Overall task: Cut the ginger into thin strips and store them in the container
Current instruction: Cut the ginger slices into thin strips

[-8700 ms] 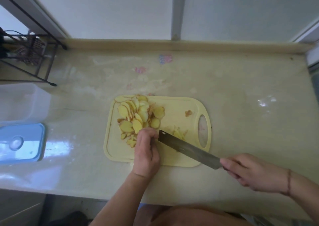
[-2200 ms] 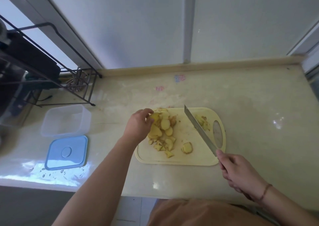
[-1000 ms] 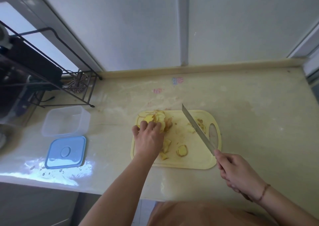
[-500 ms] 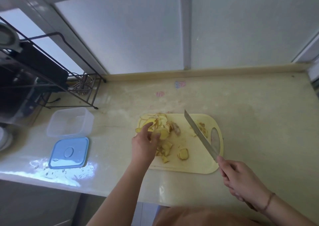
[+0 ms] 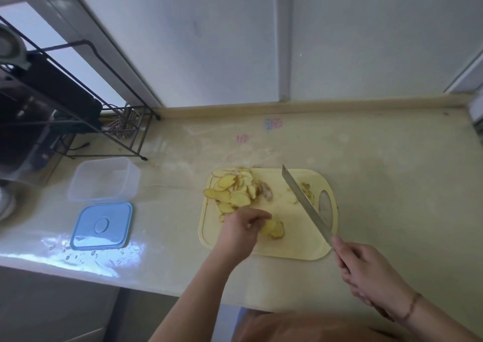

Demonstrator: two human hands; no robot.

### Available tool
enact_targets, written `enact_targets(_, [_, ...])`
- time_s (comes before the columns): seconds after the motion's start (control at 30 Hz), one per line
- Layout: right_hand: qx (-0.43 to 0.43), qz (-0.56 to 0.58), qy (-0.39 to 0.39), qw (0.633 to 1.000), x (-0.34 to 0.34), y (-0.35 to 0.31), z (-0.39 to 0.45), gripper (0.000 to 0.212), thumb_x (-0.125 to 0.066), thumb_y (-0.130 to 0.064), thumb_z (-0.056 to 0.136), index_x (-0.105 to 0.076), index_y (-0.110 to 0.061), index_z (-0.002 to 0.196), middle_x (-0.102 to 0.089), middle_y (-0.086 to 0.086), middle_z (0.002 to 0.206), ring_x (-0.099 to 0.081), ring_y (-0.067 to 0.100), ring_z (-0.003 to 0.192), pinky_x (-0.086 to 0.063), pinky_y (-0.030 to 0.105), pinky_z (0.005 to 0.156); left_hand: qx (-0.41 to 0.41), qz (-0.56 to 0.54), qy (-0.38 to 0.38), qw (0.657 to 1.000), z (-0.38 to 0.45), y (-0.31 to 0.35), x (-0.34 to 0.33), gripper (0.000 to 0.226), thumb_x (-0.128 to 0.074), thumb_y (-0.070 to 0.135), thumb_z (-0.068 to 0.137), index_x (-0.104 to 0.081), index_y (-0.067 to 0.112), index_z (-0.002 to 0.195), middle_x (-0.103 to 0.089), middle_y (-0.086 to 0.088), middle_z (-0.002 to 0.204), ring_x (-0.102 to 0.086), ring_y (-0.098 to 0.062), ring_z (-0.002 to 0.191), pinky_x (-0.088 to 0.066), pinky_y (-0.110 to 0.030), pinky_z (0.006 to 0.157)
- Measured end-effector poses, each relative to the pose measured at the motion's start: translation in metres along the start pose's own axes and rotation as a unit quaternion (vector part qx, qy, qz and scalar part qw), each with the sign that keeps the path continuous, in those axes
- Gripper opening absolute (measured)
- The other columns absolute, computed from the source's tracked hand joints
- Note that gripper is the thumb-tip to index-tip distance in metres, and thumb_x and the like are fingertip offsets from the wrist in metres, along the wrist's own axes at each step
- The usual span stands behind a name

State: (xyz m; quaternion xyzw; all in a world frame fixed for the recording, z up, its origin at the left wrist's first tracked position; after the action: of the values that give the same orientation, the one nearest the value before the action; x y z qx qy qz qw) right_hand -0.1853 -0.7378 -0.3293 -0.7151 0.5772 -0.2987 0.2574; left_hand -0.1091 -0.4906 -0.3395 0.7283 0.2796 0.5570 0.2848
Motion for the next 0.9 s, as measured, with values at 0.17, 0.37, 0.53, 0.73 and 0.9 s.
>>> enact_targets(0.17, [0.002,-0.001,0.0,1.0,0.0,0.006,-0.003,0.051,-0.049,-0.059,0.089,-0.042,-0.012,0.07,-0.03,0.003,0.051,-0.023,0.014,0.038,-0.021,0.019,0.042,-0.077,0.085,-0.046,0.992,0.012,0.003,-0.025,0.025,-0.063,0.004,0.094,-0.076,0.011,0.114,-0.072,-0.004,0.108,-0.065,-0.018,0.095,-0.051,-0.026,0.086])
enact_targets(0.37, [0.002,-0.003,0.003,1.0,0.0,0.008,-0.008,0.051,-0.049,-0.057,0.091,-0.041,-0.012,0.071,-0.029,0.006,0.054,-0.021,0.014,0.04,-0.02,0.019,0.04,-0.117,0.138,0.104,0.978,0.014,-0.004,-0.02,0.019,-0.077,0.012,0.081,-0.077,0.015,0.099,-0.071,0.001,0.096,-0.067,-0.026,0.082,-0.051,-0.043,0.079])
enact_targets(0.53, [0.0,-0.002,0.008,1.0,-0.004,0.006,-0.01,0.05,-0.049,-0.056,0.092,-0.041,-0.013,0.069,-0.03,0.004,0.053,-0.022,0.014,0.04,-0.02,0.019,0.042,-0.089,0.165,0.252,0.949,0.014,-0.032,0.02,0.03,-0.07,0.032,0.08,-0.073,0.02,0.106,-0.067,0.0,0.106,-0.056,-0.024,0.101,-0.038,-0.038,0.085])
enact_targets(0.73, [-0.002,0.016,0.025,1.0,-0.024,0.004,-0.009,0.05,-0.047,-0.056,0.093,-0.041,-0.012,0.069,-0.029,0.005,0.051,-0.023,0.013,0.038,-0.021,0.017,0.042,-0.017,0.117,0.232,0.965,0.004,-0.081,0.052,0.025,-0.054,0.024,0.075,-0.071,0.017,0.092,-0.065,0.002,0.098,-0.058,-0.029,0.094,-0.046,-0.045,0.084])
enact_targets(0.9, [-0.018,0.03,0.034,0.999,-0.045,0.003,-0.01,0.051,-0.048,-0.058,0.091,-0.042,-0.012,0.07,-0.029,0.006,0.051,-0.024,0.013,0.038,-0.021,0.018,0.043,-0.074,0.191,0.17,0.964,0.001,-0.084,0.041,0.03,-0.057,0.04,0.077,-0.075,0.023,0.093,-0.067,0.005,0.094,-0.06,-0.025,0.091,-0.041,-0.037,0.081])
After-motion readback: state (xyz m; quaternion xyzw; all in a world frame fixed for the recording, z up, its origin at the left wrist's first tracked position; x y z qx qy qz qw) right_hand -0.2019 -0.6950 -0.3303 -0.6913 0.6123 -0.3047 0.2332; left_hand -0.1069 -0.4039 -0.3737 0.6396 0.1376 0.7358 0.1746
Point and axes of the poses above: each hand's wrist, its own z-axis towards the middle knuckle, its own x-axis out of the back of the hand, y = z × x, the point moved 3 cm from there along z, towards the middle knuckle
